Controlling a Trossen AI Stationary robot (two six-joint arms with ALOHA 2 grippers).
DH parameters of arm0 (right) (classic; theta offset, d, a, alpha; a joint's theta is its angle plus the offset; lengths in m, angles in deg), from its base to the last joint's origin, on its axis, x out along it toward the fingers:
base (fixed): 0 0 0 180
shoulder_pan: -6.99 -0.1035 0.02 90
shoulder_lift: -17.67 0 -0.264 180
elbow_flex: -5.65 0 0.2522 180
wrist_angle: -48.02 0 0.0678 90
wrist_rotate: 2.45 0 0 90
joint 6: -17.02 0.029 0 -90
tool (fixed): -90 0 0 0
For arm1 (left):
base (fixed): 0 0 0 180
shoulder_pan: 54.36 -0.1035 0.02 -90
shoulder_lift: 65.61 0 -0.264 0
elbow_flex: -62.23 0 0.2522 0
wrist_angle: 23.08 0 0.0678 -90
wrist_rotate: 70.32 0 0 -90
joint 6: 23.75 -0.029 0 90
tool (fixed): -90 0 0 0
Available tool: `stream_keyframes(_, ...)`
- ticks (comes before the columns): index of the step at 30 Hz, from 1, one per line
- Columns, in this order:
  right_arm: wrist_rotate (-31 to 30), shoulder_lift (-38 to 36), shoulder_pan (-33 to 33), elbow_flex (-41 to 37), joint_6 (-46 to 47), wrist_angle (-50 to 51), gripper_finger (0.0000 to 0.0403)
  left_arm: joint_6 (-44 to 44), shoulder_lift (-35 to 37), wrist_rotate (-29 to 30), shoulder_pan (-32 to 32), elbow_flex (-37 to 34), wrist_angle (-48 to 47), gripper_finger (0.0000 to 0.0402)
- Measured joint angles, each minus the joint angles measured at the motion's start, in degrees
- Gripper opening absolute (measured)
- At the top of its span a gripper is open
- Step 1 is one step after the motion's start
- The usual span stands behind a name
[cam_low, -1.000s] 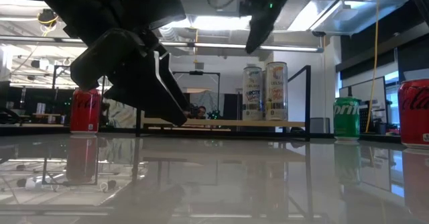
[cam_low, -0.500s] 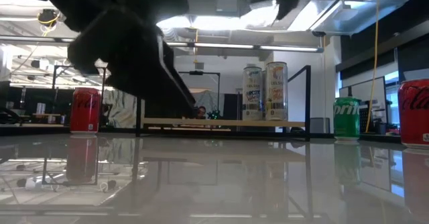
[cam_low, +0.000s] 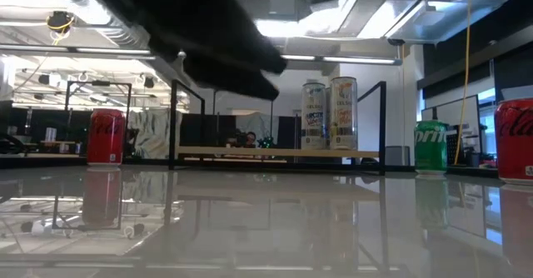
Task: Place canned beverage on shelf
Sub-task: Put the white blue soda can on the shelf aligned with the other white blue soda can
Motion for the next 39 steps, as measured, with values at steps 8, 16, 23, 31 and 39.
stream_keyframes(8, -1.41, -0.39, -19.66, -3.37, 22.76, -0.49, 0.0365, -2.80, 0.00, -3.94, -0.72, 0.02, 10.77, 0.0339)
stream_keyframes(16, -2.98, 3.72, -37.86, -3.44, 48.45, 0.00, 0.0365, -2.94, -1.93, -3.64, 0.91, 0.11, 18.30, 0.0339)
stream_keyframes(23, -3.58, 9.81, -49.61, -3.44, 65.47, -1.45, 0.0365, -0.76, -3.06, -0.51, 3.94, 0.07, 18.82, 0.0339)
stream_keyframes(31, -0.44, 13.97, -52.45, -3.46, 67.96, -11.76, 0.0365, -1.20, -3.05, 1.51, 5.10, 0.07, 19.34, 0.0339)
stream_keyframes(39, 2.08, 15.98, -52.40, -3.46, 72.15, -6.25, 0.0365, -1.20, -3.06, 1.64, 4.18, 0.04, 19.32, 0.0339)
